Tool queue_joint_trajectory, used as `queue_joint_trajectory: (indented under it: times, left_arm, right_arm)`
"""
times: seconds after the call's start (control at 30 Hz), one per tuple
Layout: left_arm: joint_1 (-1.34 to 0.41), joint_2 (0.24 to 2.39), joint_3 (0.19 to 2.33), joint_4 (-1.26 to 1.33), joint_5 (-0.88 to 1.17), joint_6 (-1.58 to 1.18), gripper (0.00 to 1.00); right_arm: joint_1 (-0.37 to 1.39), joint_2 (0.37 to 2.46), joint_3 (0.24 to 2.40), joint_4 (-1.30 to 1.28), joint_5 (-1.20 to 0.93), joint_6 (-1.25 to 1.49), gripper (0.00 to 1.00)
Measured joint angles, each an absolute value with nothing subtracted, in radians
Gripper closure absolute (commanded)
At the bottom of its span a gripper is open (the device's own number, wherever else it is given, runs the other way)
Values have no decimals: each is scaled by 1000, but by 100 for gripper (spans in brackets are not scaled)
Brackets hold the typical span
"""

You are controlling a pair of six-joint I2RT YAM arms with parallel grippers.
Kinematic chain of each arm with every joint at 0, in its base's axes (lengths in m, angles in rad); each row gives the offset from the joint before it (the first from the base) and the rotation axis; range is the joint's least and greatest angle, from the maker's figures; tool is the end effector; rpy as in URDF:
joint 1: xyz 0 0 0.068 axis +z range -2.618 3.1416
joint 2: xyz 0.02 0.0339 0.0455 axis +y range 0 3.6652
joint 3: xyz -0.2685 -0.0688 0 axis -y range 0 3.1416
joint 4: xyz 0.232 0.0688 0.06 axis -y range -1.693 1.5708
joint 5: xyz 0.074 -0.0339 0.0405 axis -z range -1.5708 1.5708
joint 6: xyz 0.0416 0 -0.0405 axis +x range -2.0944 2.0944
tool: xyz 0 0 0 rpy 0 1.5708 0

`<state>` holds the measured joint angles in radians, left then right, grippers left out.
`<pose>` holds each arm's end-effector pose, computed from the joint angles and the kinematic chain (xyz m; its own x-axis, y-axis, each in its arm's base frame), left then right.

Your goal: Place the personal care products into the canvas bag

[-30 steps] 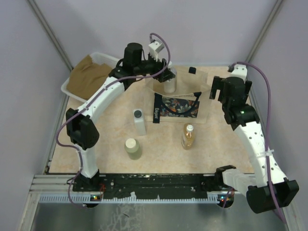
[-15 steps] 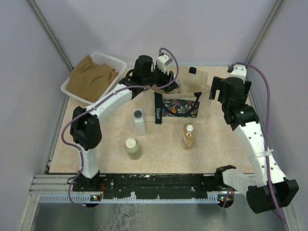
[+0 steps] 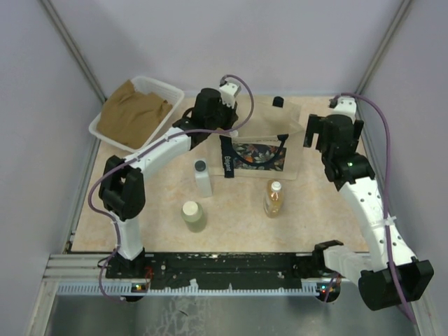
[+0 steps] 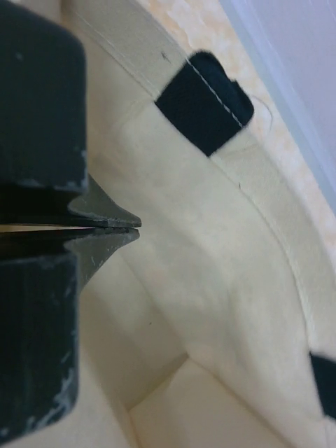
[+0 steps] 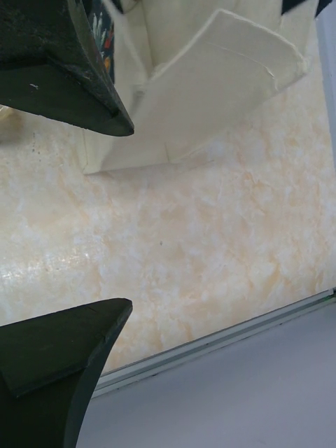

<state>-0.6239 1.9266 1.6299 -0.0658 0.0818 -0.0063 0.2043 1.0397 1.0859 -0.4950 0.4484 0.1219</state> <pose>0.3721 -0.2720 0.3138 -0.2919 0.2023 -0.9348 0.6424 0.7655 -0.0349 0.2127 0.0256 0.3673 -0.3974 0.0296 -0.9172 0.2498 0.9652 -0.0771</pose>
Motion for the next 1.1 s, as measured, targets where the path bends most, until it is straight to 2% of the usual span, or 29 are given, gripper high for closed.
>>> queue_joint_trajectory:
  times: [0.27, 0.3, 0.4, 0.43, 0.5, 0.53, 0.83, 1.1]
  left_arm:
    - [-622, 1879, 1575, -70, -45, -8, 100]
    - [-622, 1877, 1569, -71, -45, -10, 93]
    - [-622, 1874, 1560, -67, -21, -16, 64]
    - [-622, 1869, 1555, -66, -7, -18, 50]
    - [-622, 1848, 1540, -62, 36, -22, 11]
    - [-622, 1832, 1532, -60, 61, -28, 2]
    - [-627, 1573, 1527, -43, 149, -27, 0]
    - [-627, 1346, 1395, -54, -2, 2, 0]
  right_arm:
    - [204, 1039, 1071, -493, 440, 123, 1]
    - [204, 1039, 1067, -493, 439, 123, 1]
    - [204, 1039, 1067, -494, 438, 123, 1]
    - [204, 1038, 1067, -494, 438, 123, 1]
    - [204, 1037, 1067, -494, 436, 123, 1]
    - [204, 1037, 1067, -494, 434, 123, 1]
    - [204, 1007, 1067, -494, 374, 126, 1]
    - [205, 976, 1142, -641, 297, 169, 1]
